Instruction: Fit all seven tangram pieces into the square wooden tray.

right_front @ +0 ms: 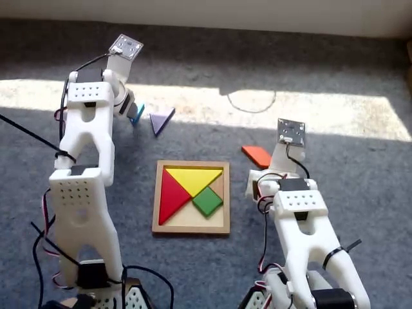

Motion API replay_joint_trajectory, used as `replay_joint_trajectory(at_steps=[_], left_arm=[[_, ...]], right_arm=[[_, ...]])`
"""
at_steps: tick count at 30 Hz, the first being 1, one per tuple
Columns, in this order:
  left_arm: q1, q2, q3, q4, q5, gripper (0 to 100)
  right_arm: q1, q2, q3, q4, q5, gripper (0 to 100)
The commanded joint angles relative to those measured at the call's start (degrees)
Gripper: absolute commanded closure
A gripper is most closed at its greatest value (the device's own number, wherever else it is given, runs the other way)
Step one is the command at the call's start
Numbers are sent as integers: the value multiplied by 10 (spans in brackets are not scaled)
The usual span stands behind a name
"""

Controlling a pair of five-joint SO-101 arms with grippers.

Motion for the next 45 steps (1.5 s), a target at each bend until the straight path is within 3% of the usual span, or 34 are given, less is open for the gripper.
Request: replay_joint_trajectory(at_steps=[1, 13, 26, 29, 38, 45], left_arm=[[23, 36, -95, 35, -3, 775], [42, 168, -249, 81, -3, 779], [41, 237, -301, 81, -3, 783], [39, 252, -300, 84, -5, 837], [39, 255, -309, 166, -7, 878], [29, 255, -429, 309, -62, 920]], right_arm=[[5, -22, 0, -9, 6, 992], [5, -22, 0, -9, 6, 992], [5, -22, 0, -9, 6, 992], [5, -22, 0, -9, 6, 992], [5, -22, 0, -9, 6, 992], [5, -22, 0, -9, 6, 992]])
